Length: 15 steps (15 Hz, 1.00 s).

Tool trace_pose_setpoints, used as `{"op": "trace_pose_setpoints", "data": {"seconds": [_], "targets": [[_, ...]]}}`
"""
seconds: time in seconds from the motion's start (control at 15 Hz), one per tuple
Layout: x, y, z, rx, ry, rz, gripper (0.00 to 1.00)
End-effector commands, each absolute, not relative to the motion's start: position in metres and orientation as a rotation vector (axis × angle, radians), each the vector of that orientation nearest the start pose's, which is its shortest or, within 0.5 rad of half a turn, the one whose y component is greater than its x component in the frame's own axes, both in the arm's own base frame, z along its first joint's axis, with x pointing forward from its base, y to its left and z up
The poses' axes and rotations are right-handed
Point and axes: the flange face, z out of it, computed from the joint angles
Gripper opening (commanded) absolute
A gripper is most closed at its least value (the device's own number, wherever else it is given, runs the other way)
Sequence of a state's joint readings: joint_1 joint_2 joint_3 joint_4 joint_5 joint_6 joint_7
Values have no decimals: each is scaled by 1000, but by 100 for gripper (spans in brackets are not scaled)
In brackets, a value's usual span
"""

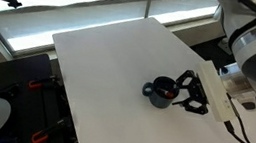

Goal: Remove the marker from the cup

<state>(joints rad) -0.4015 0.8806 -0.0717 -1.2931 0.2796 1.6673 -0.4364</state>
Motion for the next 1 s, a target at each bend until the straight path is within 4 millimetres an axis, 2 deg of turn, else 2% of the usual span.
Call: {"op": "trace_pose_setpoints", "data": {"seconds": [0.0,0.07,0.2,0.27,0.47,0.53,0.67,0.93], "targets": [[631,-281,191,-2694,162,510,10],[631,-281,191,-2695,163,510,3],[632,-282,193,-2699,161,504,6],[632,-282,193,-2700,161,504,0],[633,-284,196,-2704,170,499,0],[632,-283,196,-2701,167,504,25],[631,-281,199,-2699,154,504,33],[634,-272,208,-2711,120,489,65]]}}
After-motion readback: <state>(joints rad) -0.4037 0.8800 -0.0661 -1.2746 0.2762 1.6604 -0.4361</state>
